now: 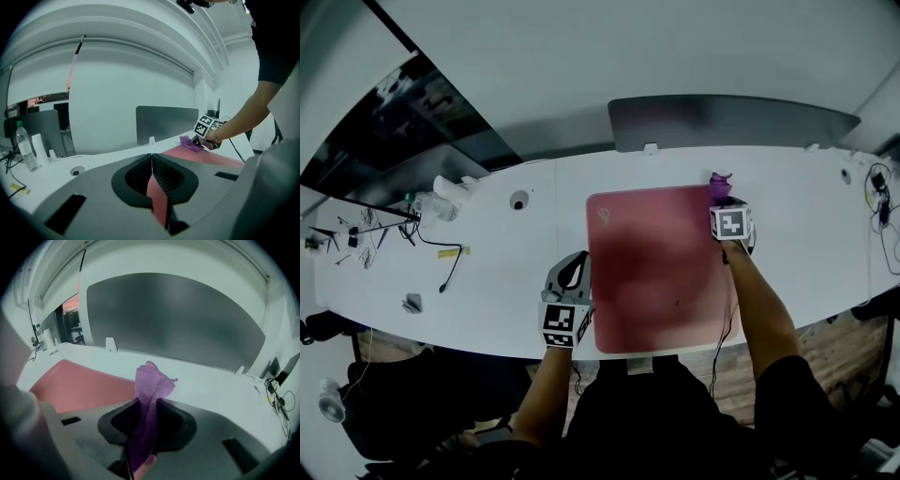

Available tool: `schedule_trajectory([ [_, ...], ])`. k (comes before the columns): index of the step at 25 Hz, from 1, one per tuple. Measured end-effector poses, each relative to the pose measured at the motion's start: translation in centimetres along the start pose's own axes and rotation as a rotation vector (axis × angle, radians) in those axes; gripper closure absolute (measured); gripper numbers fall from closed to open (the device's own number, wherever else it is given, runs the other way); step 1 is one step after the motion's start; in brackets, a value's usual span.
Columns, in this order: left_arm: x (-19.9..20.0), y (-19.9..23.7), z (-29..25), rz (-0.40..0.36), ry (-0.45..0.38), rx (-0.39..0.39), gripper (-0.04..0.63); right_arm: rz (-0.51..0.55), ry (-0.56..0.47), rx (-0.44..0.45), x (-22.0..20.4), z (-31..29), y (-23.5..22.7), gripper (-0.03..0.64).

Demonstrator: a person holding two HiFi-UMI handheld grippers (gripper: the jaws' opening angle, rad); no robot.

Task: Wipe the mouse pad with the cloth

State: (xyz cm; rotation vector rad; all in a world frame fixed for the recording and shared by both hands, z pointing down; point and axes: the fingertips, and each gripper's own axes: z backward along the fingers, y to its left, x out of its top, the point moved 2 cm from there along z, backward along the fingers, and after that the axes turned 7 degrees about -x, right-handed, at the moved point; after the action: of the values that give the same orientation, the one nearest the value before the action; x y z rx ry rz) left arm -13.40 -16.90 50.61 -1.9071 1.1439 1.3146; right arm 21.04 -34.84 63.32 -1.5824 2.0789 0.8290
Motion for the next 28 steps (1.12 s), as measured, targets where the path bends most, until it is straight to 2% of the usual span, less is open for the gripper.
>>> schedule_trajectory([
  [3,-0.6,0.3,0.2,0.013,0.012,0.023,0.572,-0.053,-0.062,0.008,0.5,0.7,0.3,0.512],
  [7,-1.3,0.5,0.8,0.027,0.035,0.061,0.572,-0.176,-0.168,0.095,1.3,3.3,2.1,0.512],
  [12,-1.5,-0.2,0.8,0.044,0.031,0.053,0.572,-0.177,-0.218,0.216,1.2,7.3,6.8,0.511],
  [19,-2.9,1.1,1.8,0.094,0.055,0.096,0.572,-0.114,-0.236,0.336,1.6,10.6,14.9,0.509],
  [25,-4.5,1.7,3.2,0.138,0.048,0.082,0.572,-0.131,-0.163,0.425,1.0,11.6,22.1,0.509],
  [28,-5.9,2.9,4.1,0.150,0.074,0.105,0.572,-0.122,-0.135,0.465,1.0,11.8,26.3,0.509],
])
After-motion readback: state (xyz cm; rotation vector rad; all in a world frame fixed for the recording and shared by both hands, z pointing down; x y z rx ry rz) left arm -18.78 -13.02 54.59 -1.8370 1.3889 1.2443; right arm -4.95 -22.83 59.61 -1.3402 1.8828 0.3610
